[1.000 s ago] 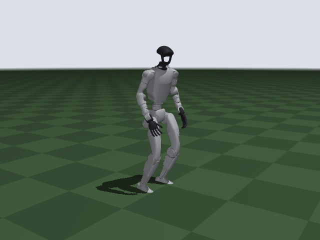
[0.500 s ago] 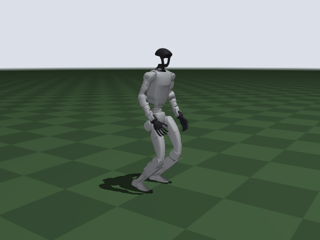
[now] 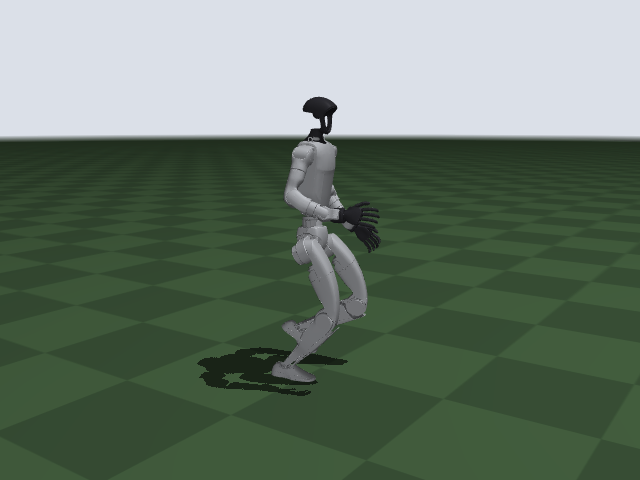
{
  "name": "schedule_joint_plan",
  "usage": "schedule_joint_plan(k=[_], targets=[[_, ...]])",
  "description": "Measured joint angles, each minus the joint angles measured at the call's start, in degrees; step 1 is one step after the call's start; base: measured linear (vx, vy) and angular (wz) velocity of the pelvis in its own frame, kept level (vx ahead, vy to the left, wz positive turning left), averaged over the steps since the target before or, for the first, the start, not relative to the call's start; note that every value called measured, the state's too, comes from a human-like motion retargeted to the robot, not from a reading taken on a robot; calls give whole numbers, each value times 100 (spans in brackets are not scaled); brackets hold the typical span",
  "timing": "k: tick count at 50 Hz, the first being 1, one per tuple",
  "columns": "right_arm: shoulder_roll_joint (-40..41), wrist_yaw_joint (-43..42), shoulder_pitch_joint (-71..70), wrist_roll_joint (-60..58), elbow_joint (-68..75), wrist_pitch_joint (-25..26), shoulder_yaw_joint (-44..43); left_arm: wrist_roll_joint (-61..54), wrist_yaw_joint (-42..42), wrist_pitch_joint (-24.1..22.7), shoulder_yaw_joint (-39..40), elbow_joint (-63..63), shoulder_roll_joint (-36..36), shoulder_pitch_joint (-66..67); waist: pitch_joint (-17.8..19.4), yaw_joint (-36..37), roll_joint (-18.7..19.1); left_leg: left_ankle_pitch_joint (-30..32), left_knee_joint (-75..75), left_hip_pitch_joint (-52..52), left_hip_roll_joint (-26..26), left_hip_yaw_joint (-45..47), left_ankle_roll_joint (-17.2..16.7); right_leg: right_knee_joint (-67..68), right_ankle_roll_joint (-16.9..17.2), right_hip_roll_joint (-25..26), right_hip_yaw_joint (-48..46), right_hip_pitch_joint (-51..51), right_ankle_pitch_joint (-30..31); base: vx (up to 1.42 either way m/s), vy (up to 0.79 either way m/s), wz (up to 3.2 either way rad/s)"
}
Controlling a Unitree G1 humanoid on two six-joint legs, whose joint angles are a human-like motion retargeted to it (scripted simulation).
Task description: Run
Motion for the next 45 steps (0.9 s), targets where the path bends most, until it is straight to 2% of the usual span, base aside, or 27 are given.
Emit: schedule_joint_plan(k=[2,7,10,13,18,20,22,25,28,30,33,38,40,42,45], targets=[[50,-185,-243,-44,129,7,-70,-18,28,-4,97,203,-108,-49,37,16,-19,20,-148,-139,-46,86,107,-219,101,-42,21,140,178,4,2,40],[340,-279,-14,98,524,-51,67,-38,-65,-80,33,485,-246,377,-367,95,-108,443,-2022,-5,-570,441,-138,-1084,896,-258,98,421,2068,6,7,16],[429,-174,178,70,779,-96,124,-159,-50,-75,21,536,-256,521,-537,53,-322,579,-3220,227,-1138,655,-210,-568,1187,-689,-6,231,2636,4,7,30],[522,-113,378,-3,899,-115,140,-217,59,-89,38,484,-165,578,-598,-45,-569,256,-3571,408,-1631,682,-8,611,1171,-1117,-66,16,2614,1,5,36],[777,-169,532,-284,1371,160,139,63,498,8,109,615,231,42,-437,-263,-943,-1479,-2945,448,-2171,511,805,3117,1057,-1661,4,-614,2264,-1,2,38],[913,-202,521,-341,1668,277,136,192,722,91,147,775,345,-417,-390,-358,-1002,-1735,-2946,450,-2237,457,915,3642,919,-1763,25,-1083,2134,-2,1,30],[976,-150,622,-248,1849,297,160,196,824,100,198,802,306,-677,-460,-482,-933,-1395,-3348,607,-2231,344,730,3495,757,-1775,-40,-1496,2050,0,0,26],[969,-7,880,-127,1945,299,269,163,792,20,172,651,147,-730,-671,-699,-758,-137,-4123,960,-2086,180,135,2420,661,-1646,-214,-1801,2070,2,-3,38],[917,30,1112,-76,1917,317,348,174,668,-144,20,403,71,-689,-881,-747,-538,1084,-4175,978,-1740,41,-432,940,769,-1241,-333,-1851,2338,1,-6,39],[864,4,1241,-37,1798,302,342,160,573,-232,-119,229,86,-668,-947,-654,-352,1468,-3657,880,-1393,-44,-623,88,845,-848,-379,-1775,2545,-2,-6,24],[703,-159,1279,-56,1470,209,321,94,472,-267,-243,-69,105,-597,-970,-442,-161,1477,-2391,771,-865,-103,-578,-328,701,-398,-393,-1554,2358,-2,-6,18],[248,-406,680,-370,1075,191,227,-50,414,-49,-151,-93,83,-475,-663,-127,-47,889,-148,433,-84,-209,-125,196,-92,13,-347,-1139,692,-3,-7,27],[84,-500,239,-524,1086,232,188,27,372,90,-75,238,-17,-471,-477,-21,-61,648,316,139,125,-197,152,222,-230,59,-271,-928,303,-4,-5,39],[50,-582,-14,-577,1085,215,180,184,247,153,-49,589,-116,-294,-445,69,-130,433,238,-202,65,-105,325,-40,-128,6,-174,-629,388,-3,-1,29],[142,-604,-30,-529,1061,121,189,365,1,144,-81,934,-145,142,-589,217,-279,311,-643,-564,-263,151,332,-674,272,-127,-31,-156,1016,0,5,15]])
